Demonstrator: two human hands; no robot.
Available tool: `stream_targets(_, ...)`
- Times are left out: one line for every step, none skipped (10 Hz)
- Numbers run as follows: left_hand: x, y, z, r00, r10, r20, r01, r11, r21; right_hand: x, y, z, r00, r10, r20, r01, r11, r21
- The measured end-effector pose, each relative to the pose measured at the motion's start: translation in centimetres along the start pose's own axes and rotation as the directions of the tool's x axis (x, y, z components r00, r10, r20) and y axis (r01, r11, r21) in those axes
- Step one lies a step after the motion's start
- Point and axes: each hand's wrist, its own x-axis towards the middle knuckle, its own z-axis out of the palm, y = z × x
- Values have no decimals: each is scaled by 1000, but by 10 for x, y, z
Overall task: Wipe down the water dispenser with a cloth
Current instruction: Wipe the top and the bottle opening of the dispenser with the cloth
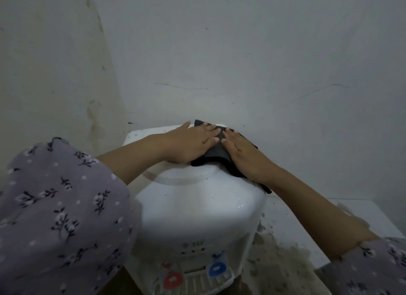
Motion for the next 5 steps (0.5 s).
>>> stream_targets(9,-8,-2,1000,-11,14,11,1000,-8,12,2,-2,999,-22,30,24,996,-80)
stream_targets(18,-16,-2,999,-27,27,28,999,-37,28,6,0,1000,-29,-1,29,997,-66)
stream_targets(27,-23,-4,998,-40,47,42,998,-53,41,8,0,1000,-19,-5,19,999,-51)
stream_targets(35,-32,-5,996,-56,67,63,993,-96,52,9,-3,1000,-17,24,18,999,-43)
stream_targets(38,-41,-6,994,-62,95,73,991,-113,63,6,-4,997,2,73,0,999,-33)
